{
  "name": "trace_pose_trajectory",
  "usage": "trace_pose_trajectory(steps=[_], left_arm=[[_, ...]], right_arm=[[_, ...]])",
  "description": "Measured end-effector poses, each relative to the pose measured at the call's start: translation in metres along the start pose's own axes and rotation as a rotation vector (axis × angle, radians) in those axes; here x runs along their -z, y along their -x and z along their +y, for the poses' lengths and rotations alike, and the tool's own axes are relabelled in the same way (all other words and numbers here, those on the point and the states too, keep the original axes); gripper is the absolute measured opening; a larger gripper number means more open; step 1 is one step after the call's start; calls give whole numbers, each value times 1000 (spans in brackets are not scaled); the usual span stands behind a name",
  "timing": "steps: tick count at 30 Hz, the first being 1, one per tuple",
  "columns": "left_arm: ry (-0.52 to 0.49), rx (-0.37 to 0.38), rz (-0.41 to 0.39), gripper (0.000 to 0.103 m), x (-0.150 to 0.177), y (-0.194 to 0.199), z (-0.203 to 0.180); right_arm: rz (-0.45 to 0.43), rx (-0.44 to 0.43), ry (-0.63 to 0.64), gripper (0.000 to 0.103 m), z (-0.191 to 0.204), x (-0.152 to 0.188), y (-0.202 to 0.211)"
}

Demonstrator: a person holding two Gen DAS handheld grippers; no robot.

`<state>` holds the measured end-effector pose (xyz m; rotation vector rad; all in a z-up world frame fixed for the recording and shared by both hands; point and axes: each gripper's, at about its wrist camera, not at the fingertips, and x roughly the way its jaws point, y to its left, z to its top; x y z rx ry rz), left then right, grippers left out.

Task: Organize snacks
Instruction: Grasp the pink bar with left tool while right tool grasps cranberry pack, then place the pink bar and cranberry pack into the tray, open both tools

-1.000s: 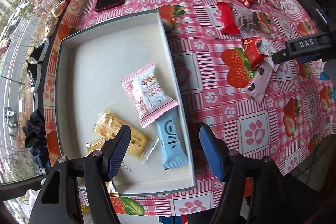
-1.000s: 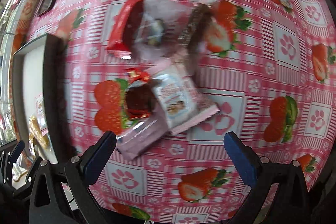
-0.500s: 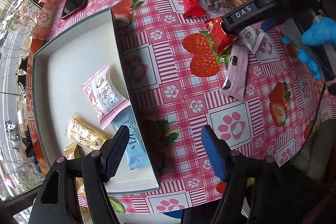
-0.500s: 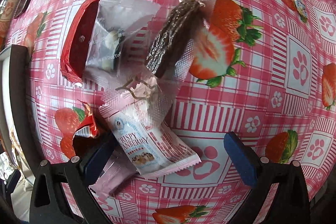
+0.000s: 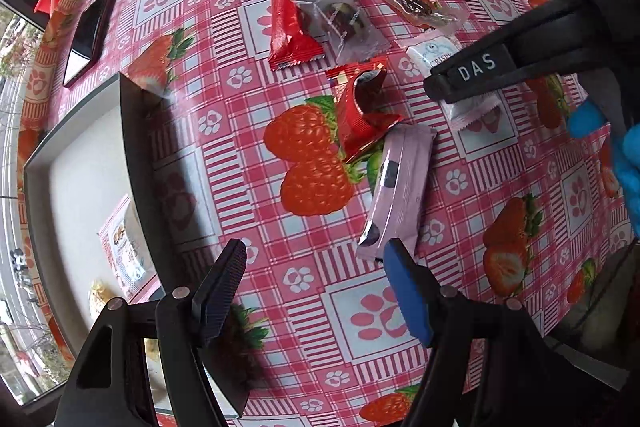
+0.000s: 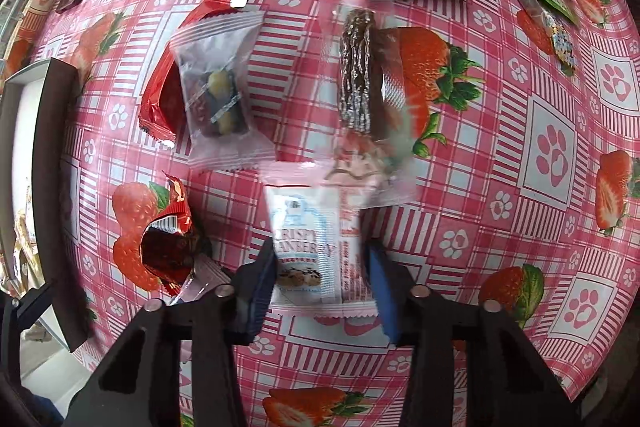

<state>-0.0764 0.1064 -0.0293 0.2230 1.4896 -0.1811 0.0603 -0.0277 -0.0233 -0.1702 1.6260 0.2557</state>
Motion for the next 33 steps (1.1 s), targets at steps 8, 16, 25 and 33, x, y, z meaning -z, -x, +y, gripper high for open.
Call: trace_pose_trajectory(steps=[8,16,25,33], left_arm=[[31,10,33,78,-24,-30,-24],[59,8,47,82,-42,-43,-40],[6,22,24,24,-59,-34,-54],[36,87,46,24,-21,-19,-35]], right_arm=[[59,-75,-67,41,-44,67,1],[59,-73,-121,44,-70,105,6],[78,-6,-125,58,-64,79,-7],[57,-76,-148,39,-45,107,-10]])
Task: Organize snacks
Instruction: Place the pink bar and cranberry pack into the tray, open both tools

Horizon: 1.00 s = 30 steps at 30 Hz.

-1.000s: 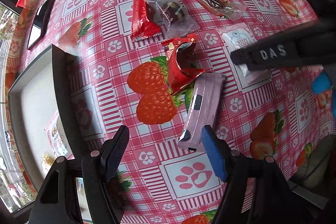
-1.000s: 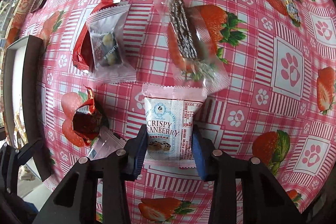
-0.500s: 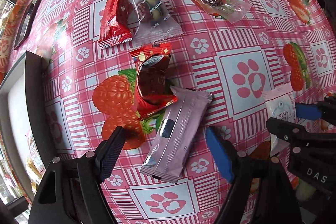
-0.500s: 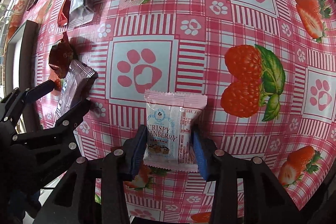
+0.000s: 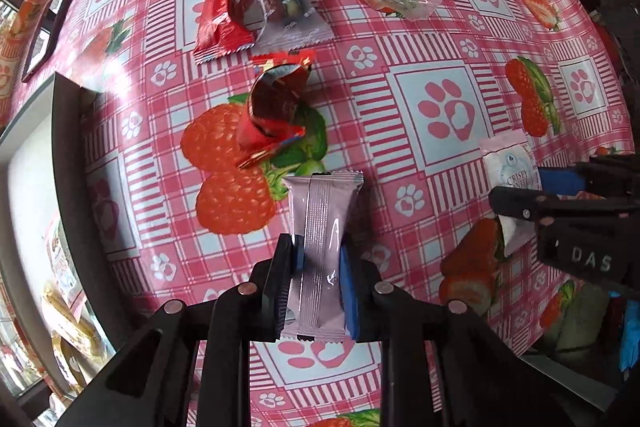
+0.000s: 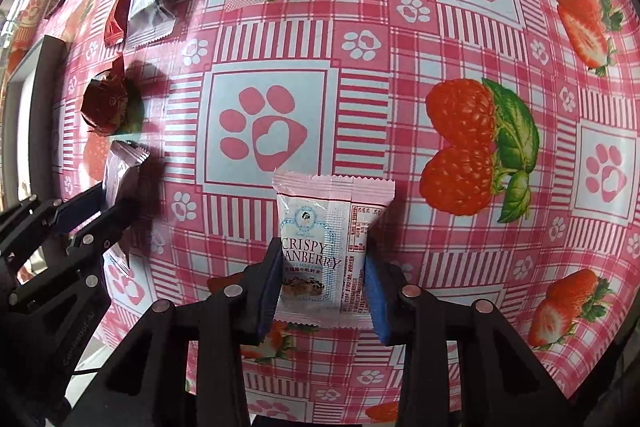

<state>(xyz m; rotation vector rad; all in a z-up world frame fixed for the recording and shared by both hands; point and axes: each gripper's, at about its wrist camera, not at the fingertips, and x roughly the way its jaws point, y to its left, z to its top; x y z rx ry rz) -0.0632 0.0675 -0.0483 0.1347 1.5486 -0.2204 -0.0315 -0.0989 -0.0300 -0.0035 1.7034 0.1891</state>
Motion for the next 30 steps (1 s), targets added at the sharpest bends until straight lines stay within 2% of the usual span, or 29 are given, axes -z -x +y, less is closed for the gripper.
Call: trace_pose_trajectory(steps=[4,12,16,25,30], left_arm=[[21,4,0,25,20,12,18],[77,6,-41,25,53,38,50],[126,2,-79,25,61,53,65],[286,-46,-141,25,91,76,148],[379,-90,-154,25,102,80,196]], right_arm=[[-2,-70,18,39,5,17,7],[10,-96,107,39,54,38,17],[0,-106,174,39,92,35,24],[-15,-136,340,39,199,22,38],[-8,-169,407,39,255,13,26]])
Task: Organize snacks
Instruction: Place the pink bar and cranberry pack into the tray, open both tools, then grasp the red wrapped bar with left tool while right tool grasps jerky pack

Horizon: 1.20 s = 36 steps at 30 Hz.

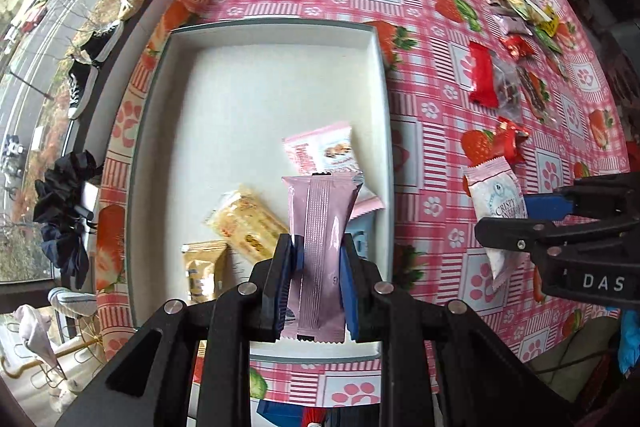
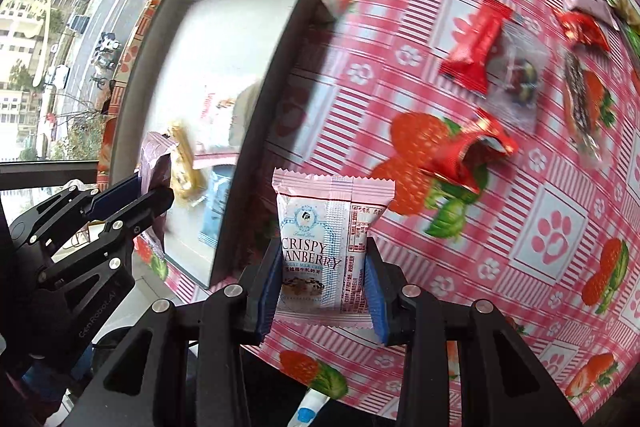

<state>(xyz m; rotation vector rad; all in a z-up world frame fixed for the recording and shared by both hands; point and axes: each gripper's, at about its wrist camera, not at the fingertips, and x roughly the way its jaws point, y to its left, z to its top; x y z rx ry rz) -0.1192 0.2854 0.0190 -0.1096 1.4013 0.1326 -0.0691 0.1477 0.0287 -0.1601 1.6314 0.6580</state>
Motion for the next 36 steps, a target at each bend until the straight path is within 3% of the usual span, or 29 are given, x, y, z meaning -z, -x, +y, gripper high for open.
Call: trace_pose_trajectory(steps=[8,15,17,18,19,20,21,27,36], left_arm=[[92,-34,10,25,-5,-10,51],[103,-50,47,25,-2,-24,62],[109,-44,46,30,0,-25,62],[106,-43,45,38,0,-25,61],[99,-44,42,48,0,-25,58],[91,-49,38,52,0,-24,56],[79,-51,34,56,-1,-23,52],[-6,-29,16,59,-13,-16,20],[-163,59,5,67,-48,-9,-60]], right_arm=[[-8,-27,49,39,66,-42,-20],[1,-32,46,40,91,-69,-47],[4,-34,33,43,93,-72,-52],[8,-38,23,50,91,-72,-55],[10,-36,11,57,86,-72,-54],[9,-27,0,79,81,-71,-53],[5,-15,-11,95,75,-69,-50],[-30,98,-95,96,10,-56,-29],[-86,259,-414,96,-130,-29,2]])
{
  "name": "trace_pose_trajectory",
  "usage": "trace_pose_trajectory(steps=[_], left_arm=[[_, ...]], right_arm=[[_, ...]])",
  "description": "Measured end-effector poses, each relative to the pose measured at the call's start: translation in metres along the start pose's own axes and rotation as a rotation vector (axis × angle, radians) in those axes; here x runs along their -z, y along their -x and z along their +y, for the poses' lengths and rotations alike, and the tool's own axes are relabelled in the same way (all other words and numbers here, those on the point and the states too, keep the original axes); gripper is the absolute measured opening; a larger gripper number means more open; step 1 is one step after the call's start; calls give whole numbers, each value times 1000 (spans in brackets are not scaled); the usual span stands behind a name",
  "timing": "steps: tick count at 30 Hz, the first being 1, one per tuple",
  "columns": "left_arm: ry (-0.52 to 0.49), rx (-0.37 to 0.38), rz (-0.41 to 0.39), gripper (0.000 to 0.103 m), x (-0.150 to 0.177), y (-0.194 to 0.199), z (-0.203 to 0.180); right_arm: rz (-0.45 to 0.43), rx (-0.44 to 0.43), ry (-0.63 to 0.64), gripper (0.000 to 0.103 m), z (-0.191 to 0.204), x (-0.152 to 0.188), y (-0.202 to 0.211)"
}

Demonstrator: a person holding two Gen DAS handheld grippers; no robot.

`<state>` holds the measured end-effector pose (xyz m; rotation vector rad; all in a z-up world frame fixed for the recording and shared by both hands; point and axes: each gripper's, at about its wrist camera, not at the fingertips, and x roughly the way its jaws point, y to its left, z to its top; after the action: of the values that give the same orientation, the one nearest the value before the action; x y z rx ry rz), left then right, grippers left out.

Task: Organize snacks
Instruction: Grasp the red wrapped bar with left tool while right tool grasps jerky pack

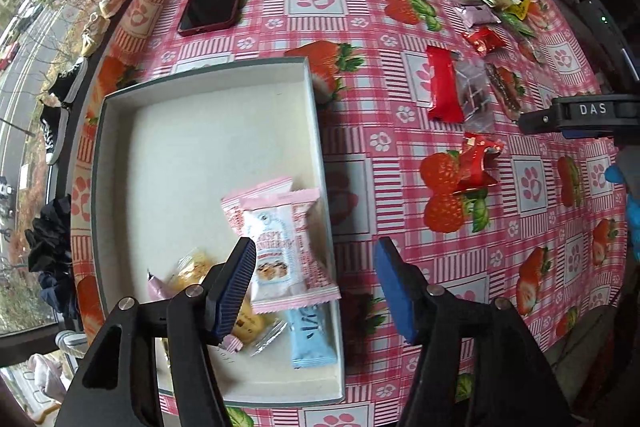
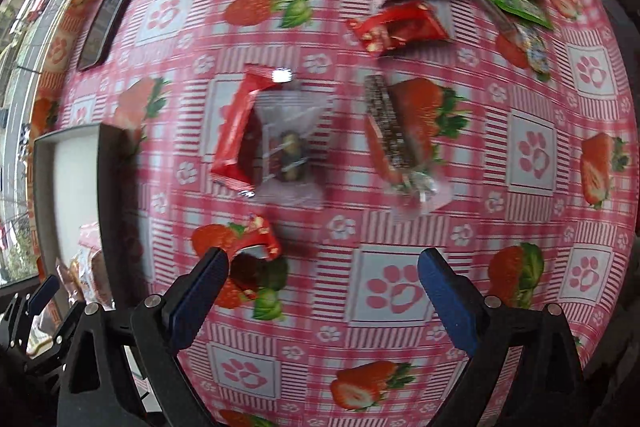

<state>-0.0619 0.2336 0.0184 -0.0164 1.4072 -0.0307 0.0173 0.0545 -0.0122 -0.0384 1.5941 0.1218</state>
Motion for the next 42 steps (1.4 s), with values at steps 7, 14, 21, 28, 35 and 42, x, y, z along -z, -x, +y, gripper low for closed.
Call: trace_pose_trajectory(steps=[7,14,21,28,35,42], left_arm=[[-60,24,39,72,-54,-30,-53],[-43,-16,71,72,-103,-78,-76],[-45,-32,69,74,-130,-104,-91],[-66,-54,70,77,-149,-114,-109],[-62,-33,65,77,-141,-103,-108],[23,6,54,77,-146,-89,-86]], right_arm=[[37,64,-32,96,-43,-18,-27],[30,65,13,96,-40,-52,-53],[4,58,70,102,-7,-97,-82],[42,36,37,103,-19,-140,-81],[14,46,72,89,-50,-145,-63],[-30,50,138,45,-57,-142,-49]])
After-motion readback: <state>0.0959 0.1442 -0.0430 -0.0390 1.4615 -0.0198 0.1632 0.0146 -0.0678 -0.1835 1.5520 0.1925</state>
